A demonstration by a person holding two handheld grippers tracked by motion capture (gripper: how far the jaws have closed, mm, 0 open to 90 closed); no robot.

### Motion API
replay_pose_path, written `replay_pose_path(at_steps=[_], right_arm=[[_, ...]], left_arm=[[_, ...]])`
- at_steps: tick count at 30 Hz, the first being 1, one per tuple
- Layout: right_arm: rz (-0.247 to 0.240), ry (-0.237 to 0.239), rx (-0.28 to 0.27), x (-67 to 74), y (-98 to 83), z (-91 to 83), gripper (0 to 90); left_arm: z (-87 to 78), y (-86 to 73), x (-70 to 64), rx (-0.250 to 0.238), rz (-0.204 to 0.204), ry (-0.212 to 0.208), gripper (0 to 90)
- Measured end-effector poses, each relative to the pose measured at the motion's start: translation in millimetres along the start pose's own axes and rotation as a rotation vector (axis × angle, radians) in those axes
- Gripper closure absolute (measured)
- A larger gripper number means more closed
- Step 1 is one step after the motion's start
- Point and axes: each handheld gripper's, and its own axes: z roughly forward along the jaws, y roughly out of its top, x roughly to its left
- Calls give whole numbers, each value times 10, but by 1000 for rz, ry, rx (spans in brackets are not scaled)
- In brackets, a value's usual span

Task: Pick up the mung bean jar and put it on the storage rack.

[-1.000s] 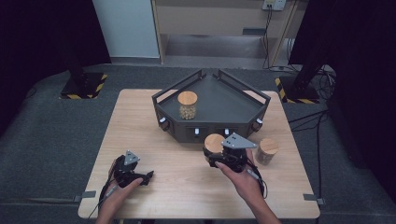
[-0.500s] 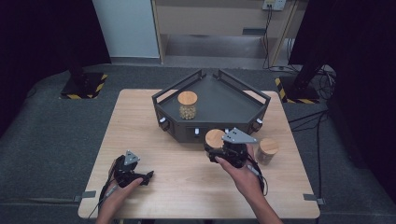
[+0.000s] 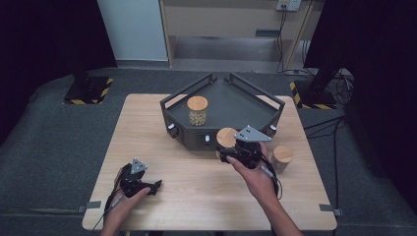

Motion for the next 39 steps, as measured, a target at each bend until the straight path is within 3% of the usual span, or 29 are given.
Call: replay_pose_path(at_steps=[16,39], right_arm=[[3,-22,-23,-39,212,50,254],[39,-80,-35,-207,434,187,254]], left_arm=[[1,1,2,0,1,-1,0],[1,1,-1,0,-1,0,0]])
